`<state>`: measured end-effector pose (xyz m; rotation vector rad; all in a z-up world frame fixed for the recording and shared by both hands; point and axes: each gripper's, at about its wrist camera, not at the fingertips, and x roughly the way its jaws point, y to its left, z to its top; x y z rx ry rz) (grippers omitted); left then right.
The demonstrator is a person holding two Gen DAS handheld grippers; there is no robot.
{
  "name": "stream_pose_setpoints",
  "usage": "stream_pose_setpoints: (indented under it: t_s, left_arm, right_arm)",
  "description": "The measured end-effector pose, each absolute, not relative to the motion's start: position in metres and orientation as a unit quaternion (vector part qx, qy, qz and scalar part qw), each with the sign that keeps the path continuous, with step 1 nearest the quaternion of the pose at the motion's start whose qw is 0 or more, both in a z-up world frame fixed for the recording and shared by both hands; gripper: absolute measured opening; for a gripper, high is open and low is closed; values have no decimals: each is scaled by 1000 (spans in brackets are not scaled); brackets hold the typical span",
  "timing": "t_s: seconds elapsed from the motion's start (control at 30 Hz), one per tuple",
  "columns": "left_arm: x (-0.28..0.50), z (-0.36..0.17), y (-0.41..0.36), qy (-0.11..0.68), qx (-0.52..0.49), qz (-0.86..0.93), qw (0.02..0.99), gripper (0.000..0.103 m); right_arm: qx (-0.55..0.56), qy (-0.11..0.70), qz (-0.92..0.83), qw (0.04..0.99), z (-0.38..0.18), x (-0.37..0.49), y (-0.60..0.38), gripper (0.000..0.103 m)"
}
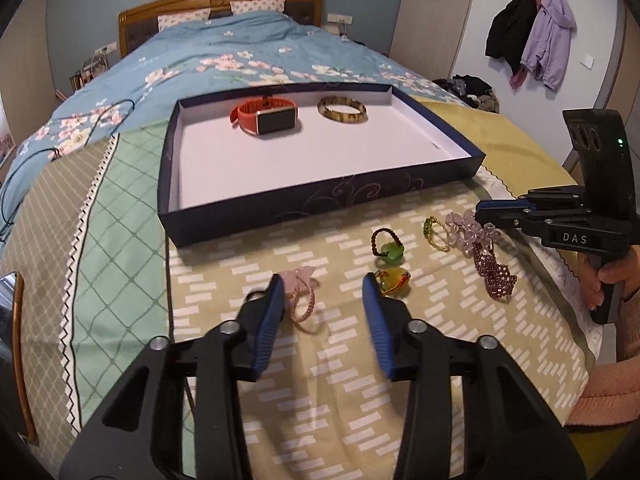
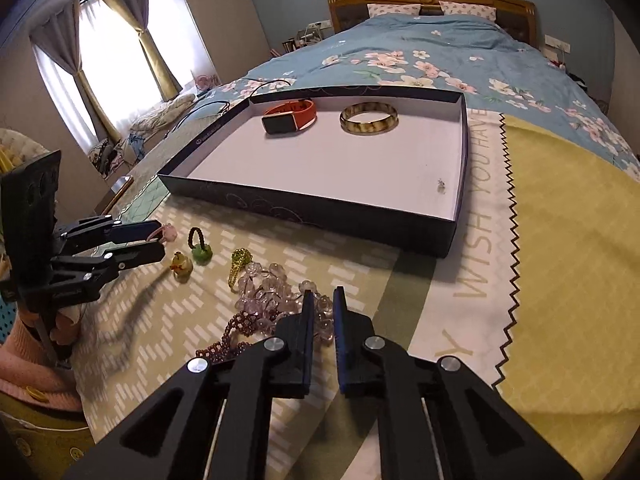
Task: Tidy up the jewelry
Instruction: 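Grasp the pink hair tie with the left tool while the right tool lifts the clear bracelet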
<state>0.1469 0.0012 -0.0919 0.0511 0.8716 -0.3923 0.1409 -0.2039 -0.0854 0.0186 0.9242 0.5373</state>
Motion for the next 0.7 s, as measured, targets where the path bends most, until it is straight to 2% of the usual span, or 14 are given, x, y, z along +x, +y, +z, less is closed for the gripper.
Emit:
stream_pose_setpoints:
  t_s: [0.07, 0.17, 0.23, 0.27, 0.7]
  left_arm:
    - [149, -94, 2, 425, 21, -187, 886, 27]
    - [151, -95, 4, 427, 15, -180, 886, 13]
    - [150, -94, 5, 424, 16, -179, 888, 10]
    - [149, -93, 4, 421, 19, -179, 889, 5]
    - [136, -71, 11, 390, 7, -187, 902, 4]
  right_arm:
    - [10, 436, 254, 863, -84, 140, -205, 7]
    - [21, 421, 256, 870, -76, 137, -208, 7]
    - [27, 407, 262, 875, -67, 134, -207, 7]
    - [28, 400, 264, 877, -62, 133, -206, 7]
    - [32, 345, 278, 896, -20, 131, -198, 7]
